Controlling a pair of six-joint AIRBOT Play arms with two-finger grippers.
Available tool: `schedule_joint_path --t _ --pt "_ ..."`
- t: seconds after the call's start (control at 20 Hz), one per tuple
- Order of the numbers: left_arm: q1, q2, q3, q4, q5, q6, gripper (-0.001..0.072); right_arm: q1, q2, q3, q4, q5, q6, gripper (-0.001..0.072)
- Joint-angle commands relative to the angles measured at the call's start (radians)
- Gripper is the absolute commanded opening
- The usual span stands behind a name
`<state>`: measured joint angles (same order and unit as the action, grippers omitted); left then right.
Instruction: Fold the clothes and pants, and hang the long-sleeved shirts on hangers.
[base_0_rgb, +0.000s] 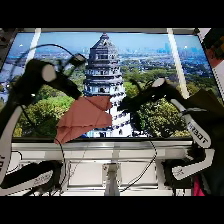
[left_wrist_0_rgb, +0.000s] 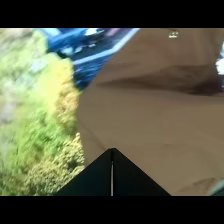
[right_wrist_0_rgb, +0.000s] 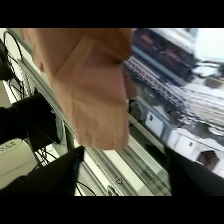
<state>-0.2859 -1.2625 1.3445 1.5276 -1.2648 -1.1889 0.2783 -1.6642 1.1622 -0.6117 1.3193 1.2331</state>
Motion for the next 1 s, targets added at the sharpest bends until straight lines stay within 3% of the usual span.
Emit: schedule_joint_path --t 0.0,0.35,0.4,0.45,0.5,0.65,0.8,0.95 --pt "0.18 0.01 -0.001 -0.045 0.003 -0.028 0.0004 0.113 -0.019 -0.001 0.005 -0.108 0.009 0.0673" --pt "0.34 0.008 -0.001 -0.047 0.012 -0.027 0.0004 0.232 -0.019 -0.001 0.006 -0.271 0.015 0.0675" --pt "0.343 0.006 -0.001 -0.047 0.019 -0.027 0.0004 0.241 -0.019 0.0 0.007 -0.272 0.015 0.0583" --pt "0.344 0.006 -0.001 -0.048 0.027 -0.027 0.0005 0.246 -0.019 0.0 0.01 -0.262 0.015 0.0314" --pt "0.344 0.006 -0.001 -0.047 0.031 -0.027 0.0005 0.246 -0.018 0.0 0.023 -0.241 0.015 0.0003" --pt "0.344 0.006 -0.001 -0.044 0.031 -0.023 0.0004 0.208 0.012 -0.001 0.027 -0.168 0.035 0.001" --pt "0.344 0.006 -0.001 -0.044 0.031 -0.024 0.0004 0.085 0.092 -0.001 -0.15 -0.124 0.106 0.001" --pt "0.344 0.006 -0.001 -0.045 0.031 -0.024 0.0004 -0.103 0.165 -0.001 -0.296 0.01 0.131 0.0012"
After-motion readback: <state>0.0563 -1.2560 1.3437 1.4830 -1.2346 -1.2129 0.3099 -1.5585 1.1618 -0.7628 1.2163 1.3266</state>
